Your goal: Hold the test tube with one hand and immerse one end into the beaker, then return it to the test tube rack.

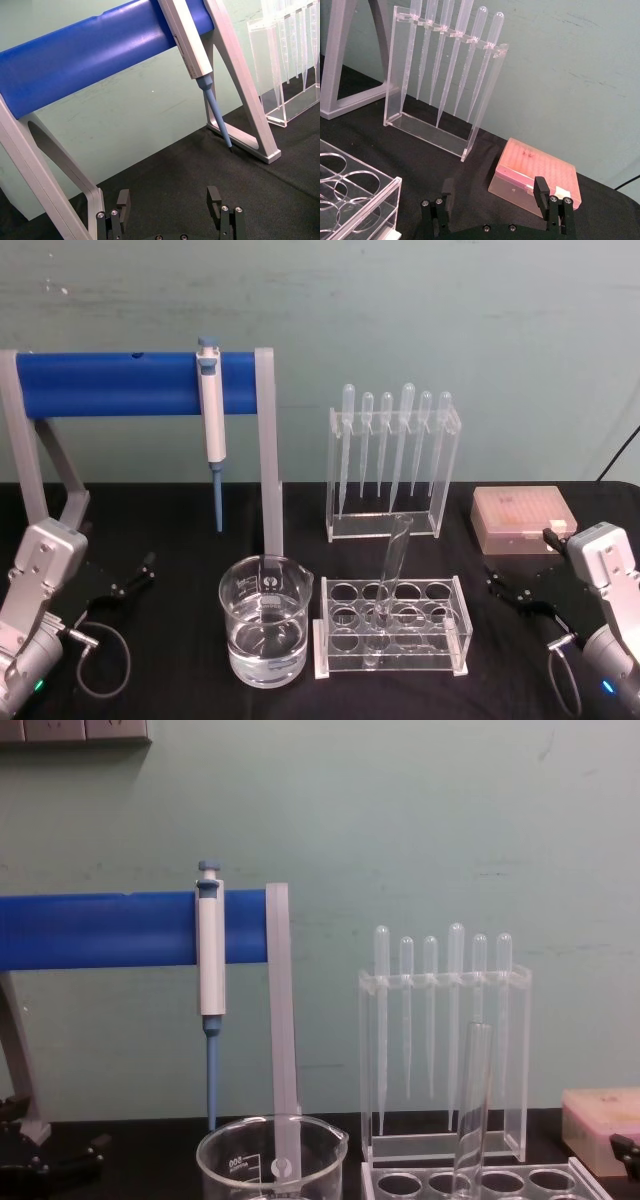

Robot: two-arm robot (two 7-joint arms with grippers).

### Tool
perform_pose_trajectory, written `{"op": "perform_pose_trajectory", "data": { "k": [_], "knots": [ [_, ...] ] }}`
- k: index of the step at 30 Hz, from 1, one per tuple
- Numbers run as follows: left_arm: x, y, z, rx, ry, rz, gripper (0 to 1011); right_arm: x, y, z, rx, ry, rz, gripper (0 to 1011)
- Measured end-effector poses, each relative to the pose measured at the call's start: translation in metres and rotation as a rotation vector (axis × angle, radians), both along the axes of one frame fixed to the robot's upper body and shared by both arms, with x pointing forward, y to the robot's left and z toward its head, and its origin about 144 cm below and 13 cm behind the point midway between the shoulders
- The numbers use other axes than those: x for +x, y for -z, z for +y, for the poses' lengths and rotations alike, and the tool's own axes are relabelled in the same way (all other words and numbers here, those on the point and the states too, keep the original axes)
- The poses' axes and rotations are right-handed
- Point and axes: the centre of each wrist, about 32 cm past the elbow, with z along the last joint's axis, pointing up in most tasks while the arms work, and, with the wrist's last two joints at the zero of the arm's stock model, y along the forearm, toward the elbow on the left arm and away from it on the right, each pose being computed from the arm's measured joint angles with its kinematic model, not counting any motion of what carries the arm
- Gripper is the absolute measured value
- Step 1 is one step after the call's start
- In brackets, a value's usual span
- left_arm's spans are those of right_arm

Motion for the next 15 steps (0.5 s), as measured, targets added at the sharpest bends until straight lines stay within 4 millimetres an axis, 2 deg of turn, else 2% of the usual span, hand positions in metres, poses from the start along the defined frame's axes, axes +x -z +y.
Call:
{"op": "perform_pose_trajectory", "data": {
  "k": [15],
  "knots": [
    [0.0000, 0.0000, 0.0000, 0.000, 0.000, 0.000, 1000, 0.0000, 0.0000, 0.0000, 0.000, 0.000, 0.000, 1002]
  ]
}}
